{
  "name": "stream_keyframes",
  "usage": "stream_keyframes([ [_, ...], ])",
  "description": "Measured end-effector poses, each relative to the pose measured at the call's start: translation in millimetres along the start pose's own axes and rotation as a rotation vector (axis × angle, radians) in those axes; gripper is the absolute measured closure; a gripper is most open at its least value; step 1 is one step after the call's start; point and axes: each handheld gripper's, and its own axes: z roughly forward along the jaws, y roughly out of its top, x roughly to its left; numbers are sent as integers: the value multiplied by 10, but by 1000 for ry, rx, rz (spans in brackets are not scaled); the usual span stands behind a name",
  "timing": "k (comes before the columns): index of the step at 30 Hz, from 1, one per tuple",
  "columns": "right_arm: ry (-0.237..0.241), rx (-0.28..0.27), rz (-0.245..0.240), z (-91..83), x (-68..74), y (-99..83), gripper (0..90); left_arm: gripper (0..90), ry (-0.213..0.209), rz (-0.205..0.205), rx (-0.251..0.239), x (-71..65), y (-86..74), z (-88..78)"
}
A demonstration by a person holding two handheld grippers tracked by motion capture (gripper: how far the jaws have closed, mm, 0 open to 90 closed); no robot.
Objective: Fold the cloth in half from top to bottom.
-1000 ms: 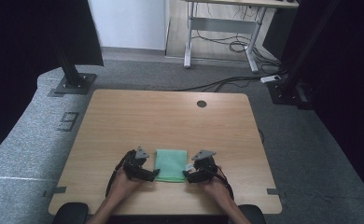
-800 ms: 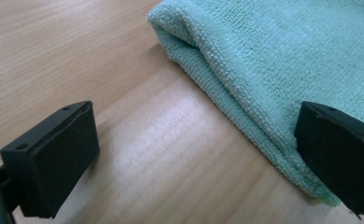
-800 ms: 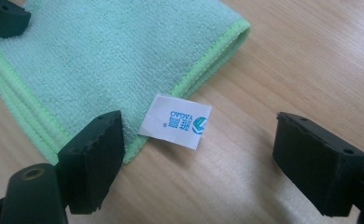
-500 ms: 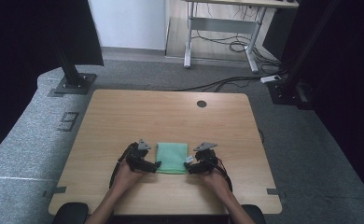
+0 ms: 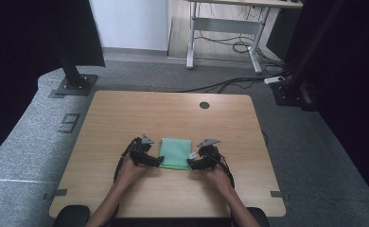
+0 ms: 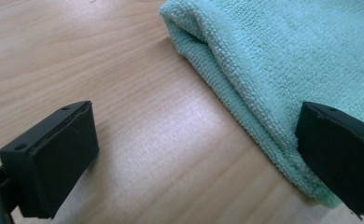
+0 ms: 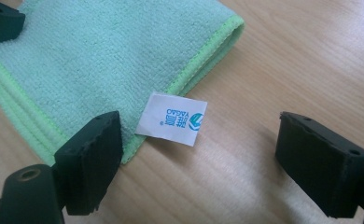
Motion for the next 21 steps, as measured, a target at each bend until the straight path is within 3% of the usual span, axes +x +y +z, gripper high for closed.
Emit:
stream_keyframes([
  [13,-7,-9,10,72,-95,66,142,2,10,-13,-2,36,42,36],
  [21,0,-5,17,69,-103,72,142,0,-6,-21,-6,54,40,28],
])
